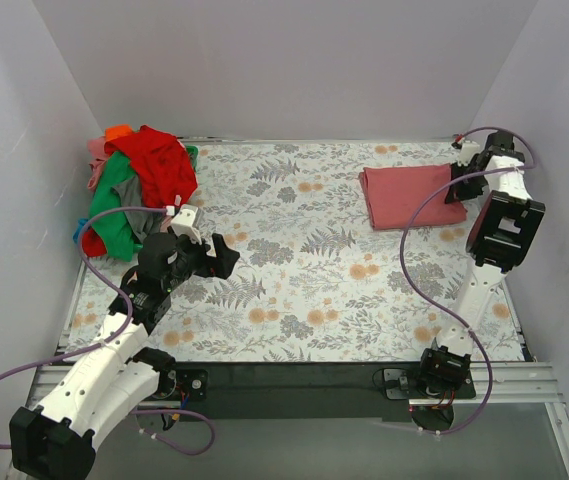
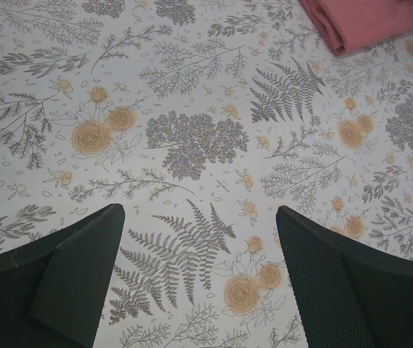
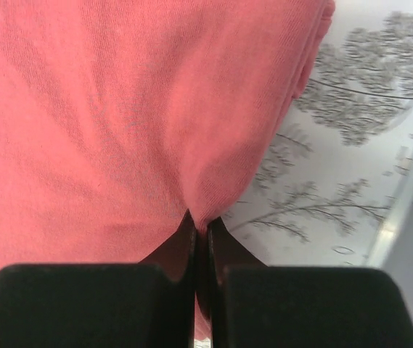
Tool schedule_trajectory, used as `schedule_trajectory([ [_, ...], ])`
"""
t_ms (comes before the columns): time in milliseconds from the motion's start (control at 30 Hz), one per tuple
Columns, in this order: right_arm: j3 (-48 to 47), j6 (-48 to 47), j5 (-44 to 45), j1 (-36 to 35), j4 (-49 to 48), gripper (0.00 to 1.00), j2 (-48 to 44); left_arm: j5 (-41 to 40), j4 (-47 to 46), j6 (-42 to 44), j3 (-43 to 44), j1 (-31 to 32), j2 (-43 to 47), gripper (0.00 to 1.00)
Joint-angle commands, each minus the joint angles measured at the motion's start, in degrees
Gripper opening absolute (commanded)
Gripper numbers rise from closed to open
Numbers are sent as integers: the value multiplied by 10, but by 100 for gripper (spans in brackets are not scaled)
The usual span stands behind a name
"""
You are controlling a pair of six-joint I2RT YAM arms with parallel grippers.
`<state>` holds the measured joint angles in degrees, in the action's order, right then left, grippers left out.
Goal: Fold and stack the t-shirts
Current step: Neatly place the folded tshirt to the corner
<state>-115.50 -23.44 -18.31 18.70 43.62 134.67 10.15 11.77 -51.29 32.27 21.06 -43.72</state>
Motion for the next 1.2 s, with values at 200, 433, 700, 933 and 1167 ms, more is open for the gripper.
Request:
schedule_trajectory([
  [200,-46,-25,61,14,-4,1,15,11,-3,12,1,-1,0,85],
  [433,-39,-23,100,14,-22,33,9,8,-3,14,2,-1,-1,85],
  [700,99,-31,164,-17,-152,63,-50,9,-2,15,4,-1,-3,85],
  [933,208,-42,341,-56,-326,70,-119,7,0,16,3,-1,-3,85],
  [1167,292,-52,449,-67,-461,70,-143,6,0,21,2,-1,-4,85],
])
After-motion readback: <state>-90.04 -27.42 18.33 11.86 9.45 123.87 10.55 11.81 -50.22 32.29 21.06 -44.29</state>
